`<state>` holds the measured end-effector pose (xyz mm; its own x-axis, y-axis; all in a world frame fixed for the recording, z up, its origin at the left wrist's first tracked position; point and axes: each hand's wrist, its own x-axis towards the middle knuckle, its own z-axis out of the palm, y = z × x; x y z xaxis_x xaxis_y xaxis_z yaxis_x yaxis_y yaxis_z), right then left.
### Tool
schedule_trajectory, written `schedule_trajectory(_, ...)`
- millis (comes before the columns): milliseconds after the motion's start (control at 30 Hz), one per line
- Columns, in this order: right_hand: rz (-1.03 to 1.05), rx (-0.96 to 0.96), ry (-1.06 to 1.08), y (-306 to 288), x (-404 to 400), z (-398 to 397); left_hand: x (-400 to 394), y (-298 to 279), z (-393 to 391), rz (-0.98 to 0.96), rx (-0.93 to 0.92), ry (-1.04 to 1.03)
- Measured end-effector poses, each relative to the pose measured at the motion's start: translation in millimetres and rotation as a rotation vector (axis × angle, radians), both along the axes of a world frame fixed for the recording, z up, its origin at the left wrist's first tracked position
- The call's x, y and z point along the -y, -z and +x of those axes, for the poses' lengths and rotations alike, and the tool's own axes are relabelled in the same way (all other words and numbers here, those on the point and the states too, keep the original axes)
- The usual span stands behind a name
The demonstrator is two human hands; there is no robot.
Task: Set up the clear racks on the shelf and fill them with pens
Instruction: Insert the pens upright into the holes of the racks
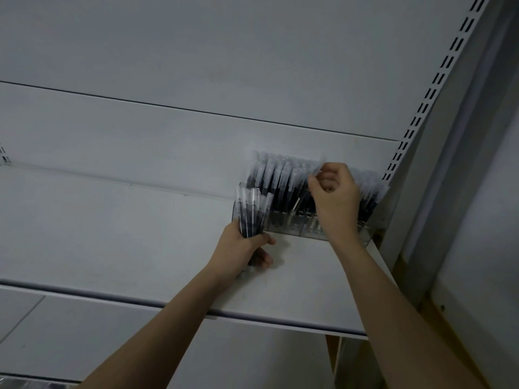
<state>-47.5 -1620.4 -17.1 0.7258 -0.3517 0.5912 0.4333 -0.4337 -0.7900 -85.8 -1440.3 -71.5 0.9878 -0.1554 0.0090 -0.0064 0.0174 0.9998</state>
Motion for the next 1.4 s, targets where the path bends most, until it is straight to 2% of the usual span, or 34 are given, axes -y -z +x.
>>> schedule_trajectory(167,-0.238,-0.197,-0.012,22.2,-5.8,4.6,0.7,-1.6,-1.2,-0.018,0.012,0.009)
schedule_trajectory(267,-0.264,-0.245,0.013,35.1,-8.0,-1.2,0.7,-5.7,-5.0,0.012,-0.001,0.038)
schedule_trajectory(400,-0.112,-0.180,0.043,46.6,-16.0,-24.0,-0.2,-7.5,-7.3,0.043,-0.014,0.078)
schedule_trajectory(567,0.244,-0.386,-0.323,60.9,-31.3,-51.0,0.4,-5.0,-6.1,0.053,0.032,0.142)
schedule_trajectory(667,0.249,-0.393,-0.390,61.8,-29.4,-53.4,0.3,-4.9,-6.4,0.055,0.054,0.169)
schedule_trajectory(800,0.257,-0.382,-0.371,64.5,-25.1,-51.3,1.3,-4.2,-7.6,0.025,0.053,0.171)
schedule_trajectory(1033,0.535,-0.280,-0.188,57.7,-5.5,-40.8,2.0,-1.3,-5.5,-0.019,0.017,0.092)
schedule_trajectory(1167,0.458,-0.165,-0.106,31.9,12.5,-32.9,2.2,-2.0,-5.9,-0.018,0.016,0.078)
schedule_trajectory(1400,0.078,-0.070,-0.023,0.7,25.3,-16.1,2.3,-1.7,-5.9,-0.025,0.001,0.077)
